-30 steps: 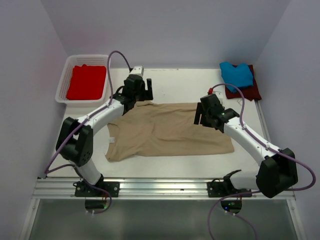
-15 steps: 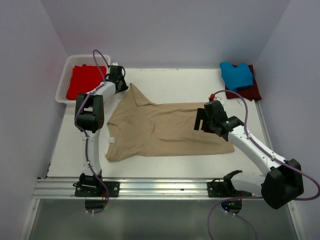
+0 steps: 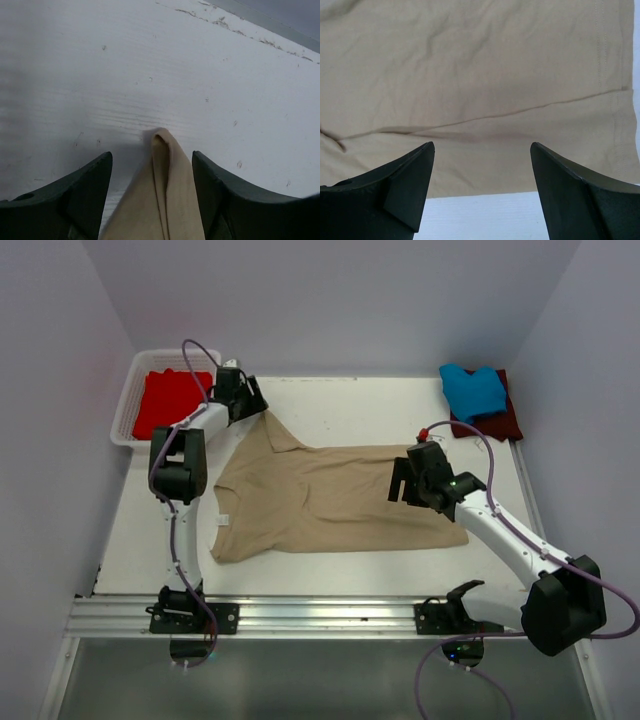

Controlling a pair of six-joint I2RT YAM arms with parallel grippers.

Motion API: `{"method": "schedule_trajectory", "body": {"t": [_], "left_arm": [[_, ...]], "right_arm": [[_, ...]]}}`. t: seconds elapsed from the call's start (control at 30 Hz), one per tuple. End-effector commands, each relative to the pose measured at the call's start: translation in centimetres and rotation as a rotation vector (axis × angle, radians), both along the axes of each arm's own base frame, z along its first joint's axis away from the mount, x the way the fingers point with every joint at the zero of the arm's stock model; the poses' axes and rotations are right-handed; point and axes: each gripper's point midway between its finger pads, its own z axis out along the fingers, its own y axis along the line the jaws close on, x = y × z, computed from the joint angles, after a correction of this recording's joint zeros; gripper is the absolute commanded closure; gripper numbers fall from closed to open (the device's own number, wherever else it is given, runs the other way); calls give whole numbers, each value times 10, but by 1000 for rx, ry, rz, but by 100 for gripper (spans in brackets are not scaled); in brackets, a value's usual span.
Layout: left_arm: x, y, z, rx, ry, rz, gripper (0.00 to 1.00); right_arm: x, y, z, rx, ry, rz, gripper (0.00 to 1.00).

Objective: Fold and stack the t-shirts
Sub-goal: Grap the side of the flattened tshirt furthest away from the robot with both arms

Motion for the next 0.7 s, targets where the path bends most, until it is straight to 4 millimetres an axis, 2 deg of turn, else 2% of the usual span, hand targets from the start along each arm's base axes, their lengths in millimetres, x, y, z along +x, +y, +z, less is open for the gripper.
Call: {"method": "schedule_trajectory", "body": {"t": [0.0, 0.27, 0.37, 0.4, 0.57, 0.67], "left_arm": [[11, 1, -6, -85, -15, -7, 31], [14, -13, -24, -190, 14, -42, 32], [15, -19, -26, -231, 12, -58, 37], [13, -24, -31, -250, 24, -75, 42], [10, -28, -38, -273, 42, -86, 52], [9, -26, -43, -261, 50, -82, 77]], "right_arm": [[3, 1, 5, -5, -13, 8, 19], [3, -1, 5, -10, -13, -1, 21], [3, -2, 4, -15, -14, -5, 28], [3, -2, 4, -16, -15, -6, 35], [3, -3, 2, -22, -8, -15, 41], [3, -6, 2, -29, -15, -24, 46]]}}
